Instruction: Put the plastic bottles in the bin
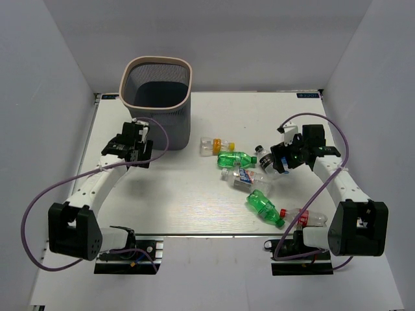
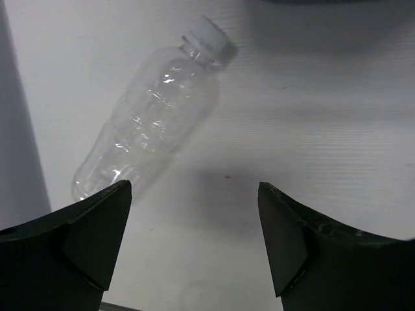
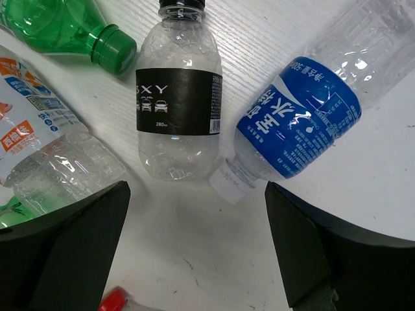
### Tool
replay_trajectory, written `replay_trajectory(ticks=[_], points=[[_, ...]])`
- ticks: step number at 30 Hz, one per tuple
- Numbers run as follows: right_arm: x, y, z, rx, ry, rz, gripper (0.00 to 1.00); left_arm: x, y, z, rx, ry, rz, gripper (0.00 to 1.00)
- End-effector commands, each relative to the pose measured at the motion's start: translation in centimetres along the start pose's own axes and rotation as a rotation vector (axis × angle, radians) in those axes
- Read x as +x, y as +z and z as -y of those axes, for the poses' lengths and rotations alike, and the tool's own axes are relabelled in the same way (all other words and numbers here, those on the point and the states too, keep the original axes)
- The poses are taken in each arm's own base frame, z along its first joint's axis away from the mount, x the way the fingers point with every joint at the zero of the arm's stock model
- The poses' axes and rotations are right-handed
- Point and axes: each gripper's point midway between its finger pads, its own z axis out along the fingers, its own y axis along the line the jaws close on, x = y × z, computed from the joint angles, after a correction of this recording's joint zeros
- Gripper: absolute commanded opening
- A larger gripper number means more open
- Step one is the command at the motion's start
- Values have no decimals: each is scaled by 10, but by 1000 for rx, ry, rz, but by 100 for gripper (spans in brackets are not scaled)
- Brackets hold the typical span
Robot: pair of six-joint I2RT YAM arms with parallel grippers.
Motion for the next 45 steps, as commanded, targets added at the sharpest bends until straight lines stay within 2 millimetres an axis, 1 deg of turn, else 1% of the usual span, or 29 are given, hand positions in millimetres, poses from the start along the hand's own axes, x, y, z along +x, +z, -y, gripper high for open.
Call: replay_trajectory(ticks=[1,2,4,6,10,11,12,15,16,19,20,22,24,28,29,31,32,33,34,35,36,38,39,40,41,42,43,44,45], points=[[-3,3,-2,-24,-7,25,90,21,12,-24,-123,158,-81,89],[-3,3,0,-22,-4,24,90,18,15,-26,-138,177,-63,90],[0,5,-1,-33,-4,17,90,24,22,-30,-158,196,-63,90],[4,5,-3,-44,-3,8,90,14,25,-36,-192,211,-22,90],[8,6,-3,-47,1,1,90,32,39,-48,-258,268,-65,91],[8,5,-2,-45,-1,5,90,29,42,-52,-280,258,-43,91],[10,6,-3,-49,-3,-2,90,37,45,-53,-290,286,-53,91],[13,6,-6,-60,-4,-8,90,37,52,-59,-305,318,-11,91],[17,4,1,-44,18,-12,90,41,57,-58,-303,337,-21,91],[18,3,4,-37,21,-17,90,51,69,-59,-309,376,-40,91],[18,3,4,-40,23,-18,90,59,75,-58,-314,382,-56,91],[20,2,3,-45,29,-21,90,54,81,-56,-312,381,-32,92],[20,2,0,-55,33,-20,90,66,90,-51,-300,386,-70,92],[24,3,-2,-63,38,-25,90,77,98,-39,-230,373,-94,82],[25,3,-4,-69,36,-21,90,76,95,-34,-212,371,-84,70],[21,-1,-6,-77,8,6,86,70,85,-24,-139,387,-61,52],[21,-1,-10,-95,3,15,81,63,79,-20,-110,382,-38,39],[19,-2,-11,-103,-6,27,78,60,74,-12,-52,387,-11,35],[13,-6,-12,-108,-37,57,75,58,66,-5,-2,418,-2,32],[12,-6,-15,-122,-43,68,69,42,50,-3,27,403,66,30],[10,-7,-16,-127,-53,81,67,36,42,12,119,402,107,28],[3,-8,-13,-109,-64,109,67,32,22,26,214,430,150,26],[-1,-8,-9,-93,-53,121,69,24,6,37,280,433,214,26],[-4,-8,-5,-72,-29,119,75,27,-4,43,332,437,212,25],[-8,-6,-2,-61,-12,128,87,30,-11,51,382,439,222,23],[-16,-9,4,-41,-6,139,90,29,-26,72,510,472,270,19],[-22,-9,6,-37,-4,148,90,20,-44,76,549,496,347,19],[-19,-3,6,-50,30,128,90,14,-58,84,594,505,401,19],[-27,-5,6,-62,33,139,90,6,-73,94,660,498,464,19]])
